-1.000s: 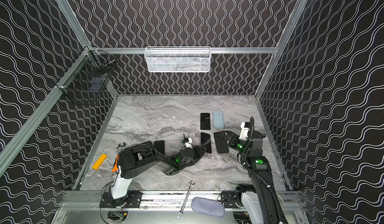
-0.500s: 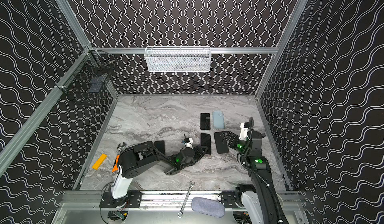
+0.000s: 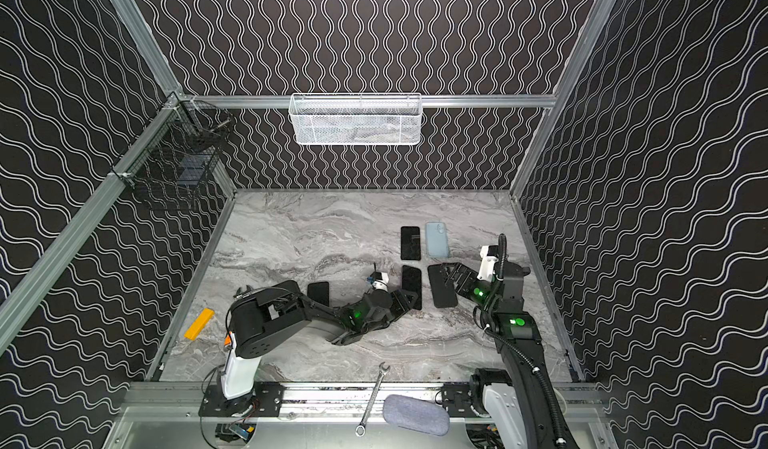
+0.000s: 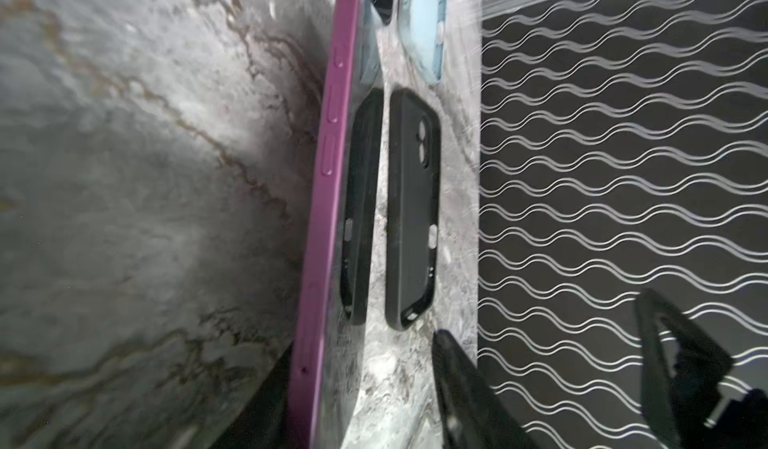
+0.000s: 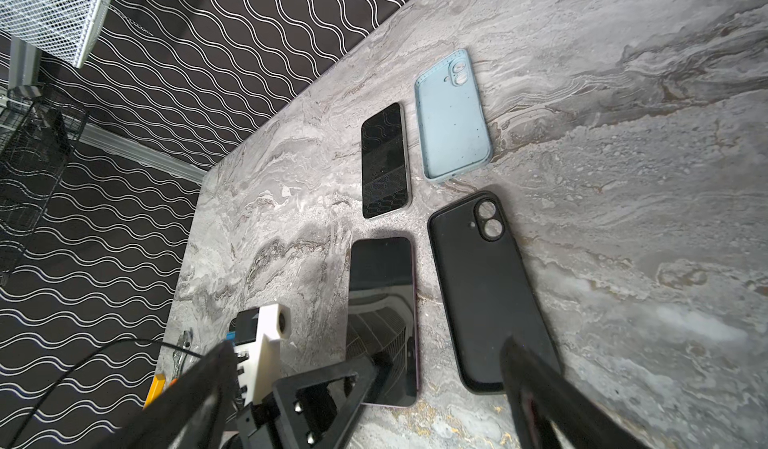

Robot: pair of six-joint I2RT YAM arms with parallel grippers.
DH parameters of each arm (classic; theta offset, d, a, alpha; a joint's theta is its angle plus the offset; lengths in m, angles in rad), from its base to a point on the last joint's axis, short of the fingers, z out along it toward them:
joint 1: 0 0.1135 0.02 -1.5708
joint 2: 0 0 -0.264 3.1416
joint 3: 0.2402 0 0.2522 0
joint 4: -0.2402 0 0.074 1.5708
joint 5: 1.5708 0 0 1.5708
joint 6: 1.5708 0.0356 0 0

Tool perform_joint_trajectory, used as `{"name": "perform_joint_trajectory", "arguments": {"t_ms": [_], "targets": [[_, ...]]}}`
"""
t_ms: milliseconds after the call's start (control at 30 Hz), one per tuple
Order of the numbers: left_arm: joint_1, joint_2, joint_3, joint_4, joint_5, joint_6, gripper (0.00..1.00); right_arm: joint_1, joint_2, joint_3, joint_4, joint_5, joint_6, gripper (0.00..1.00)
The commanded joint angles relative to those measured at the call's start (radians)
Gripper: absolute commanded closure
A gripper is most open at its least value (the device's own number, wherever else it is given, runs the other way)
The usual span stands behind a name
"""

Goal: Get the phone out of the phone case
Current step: 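Lower the bare purple-rimmed phone flat onto the table with the left gripper, then open the left gripper and lift it off the purple-rimmed phone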

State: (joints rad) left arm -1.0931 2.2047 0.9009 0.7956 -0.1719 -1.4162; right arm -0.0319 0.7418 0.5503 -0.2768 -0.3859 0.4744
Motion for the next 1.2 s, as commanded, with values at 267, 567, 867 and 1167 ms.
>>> {"name": "perform_joint_trajectory", "arguments": {"t_ms": [267, 567, 867, 1167], "targets": [[0.008, -0.008, 0.045, -0.110, 0.051, 0.057, 0.50, 0.000, -0.005, 0.014, 0.007, 0.006, -0.001, 0.00], [0.010, -0.060, 0.065, -0.235, 0.023, 0.132, 0.42, 0.000, -0.010, 0.010, 0.036, 0.025, -0.007, 0.00], [0.016, -0.077, 0.066, -0.291, 0.024, 0.148, 0.40, 0.000, -0.011, 0.019, 0.063, 0.088, -0.005, 0.00], [0.030, -0.123, 0.043, -0.299, 0.038, 0.164, 0.39, 0.000, -0.050, -0.053, 0.159, 0.012, -0.032, 0.00]]}}
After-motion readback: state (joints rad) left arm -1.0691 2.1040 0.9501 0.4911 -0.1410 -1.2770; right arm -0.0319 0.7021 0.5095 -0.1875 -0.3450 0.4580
